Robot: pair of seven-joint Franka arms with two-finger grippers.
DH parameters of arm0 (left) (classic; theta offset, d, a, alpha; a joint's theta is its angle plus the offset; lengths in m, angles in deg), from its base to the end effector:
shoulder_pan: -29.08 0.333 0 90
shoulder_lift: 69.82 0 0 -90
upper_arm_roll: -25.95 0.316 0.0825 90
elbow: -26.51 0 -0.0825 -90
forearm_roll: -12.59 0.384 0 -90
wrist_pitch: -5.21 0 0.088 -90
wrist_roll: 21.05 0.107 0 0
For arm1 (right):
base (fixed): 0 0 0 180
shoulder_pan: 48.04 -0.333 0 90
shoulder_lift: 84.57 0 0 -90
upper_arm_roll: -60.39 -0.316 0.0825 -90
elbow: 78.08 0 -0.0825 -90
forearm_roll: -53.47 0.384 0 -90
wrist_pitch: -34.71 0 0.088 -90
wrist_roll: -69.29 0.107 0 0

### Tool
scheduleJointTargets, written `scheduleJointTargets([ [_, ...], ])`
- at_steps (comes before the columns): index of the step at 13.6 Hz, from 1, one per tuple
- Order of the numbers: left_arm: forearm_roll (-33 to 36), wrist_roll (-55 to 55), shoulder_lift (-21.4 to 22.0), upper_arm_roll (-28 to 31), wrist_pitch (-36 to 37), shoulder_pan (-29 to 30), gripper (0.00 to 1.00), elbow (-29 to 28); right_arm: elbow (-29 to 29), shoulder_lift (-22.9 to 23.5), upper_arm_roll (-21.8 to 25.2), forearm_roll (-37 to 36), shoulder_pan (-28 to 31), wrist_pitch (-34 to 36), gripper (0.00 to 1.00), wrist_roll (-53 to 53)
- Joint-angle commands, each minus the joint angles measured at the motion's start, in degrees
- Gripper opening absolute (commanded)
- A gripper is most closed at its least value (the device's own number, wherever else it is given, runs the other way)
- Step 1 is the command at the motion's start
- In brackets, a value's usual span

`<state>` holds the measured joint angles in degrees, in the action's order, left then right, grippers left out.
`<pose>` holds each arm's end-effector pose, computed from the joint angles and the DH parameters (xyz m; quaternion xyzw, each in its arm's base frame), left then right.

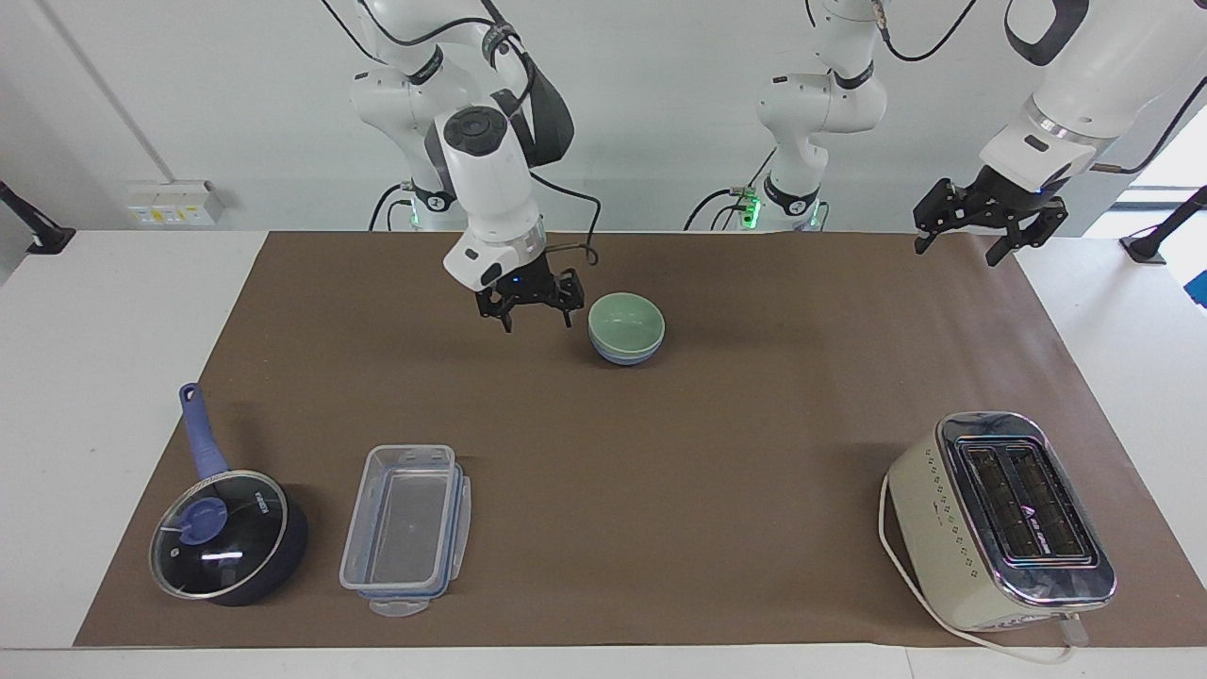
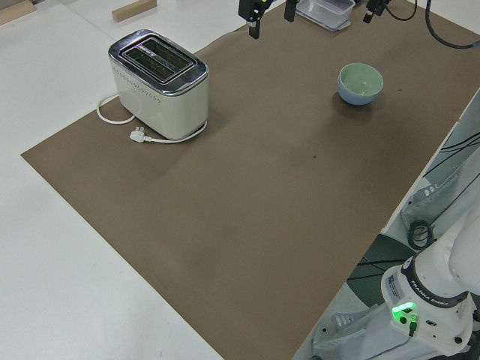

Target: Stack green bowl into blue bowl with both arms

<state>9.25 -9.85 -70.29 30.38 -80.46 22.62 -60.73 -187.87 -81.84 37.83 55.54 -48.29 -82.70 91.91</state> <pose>0.5490 -0.0263 0.6362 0.9926 -0.1168 -0.0154 0.0301 0.5351 0.2241 0.4769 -0.9987 0.0065 -0.0311 0.0407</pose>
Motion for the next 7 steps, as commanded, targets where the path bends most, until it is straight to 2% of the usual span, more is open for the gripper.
scheduleJointTargets([
  [1,0.8,0.15,0.82,-0.39,0.15,0.57,1.0,-0.47,3.35,-2.28,-0.3,-1.45,1.04,4.8,1.0,2.24],
  [3,0.8,0.23,0.82,-0.39,0.15,0.57,1.0,-0.47,6.5,-3.16,-0.12,-1.19,1.21,9.01,1.0,4.01],
  [7,0.8,0.15,0.82,-0.39,0.15,0.48,1.0,-0.47,15.99,-3.52,3.91,-0.58,1.83,18.32,1.0,3.75],
])
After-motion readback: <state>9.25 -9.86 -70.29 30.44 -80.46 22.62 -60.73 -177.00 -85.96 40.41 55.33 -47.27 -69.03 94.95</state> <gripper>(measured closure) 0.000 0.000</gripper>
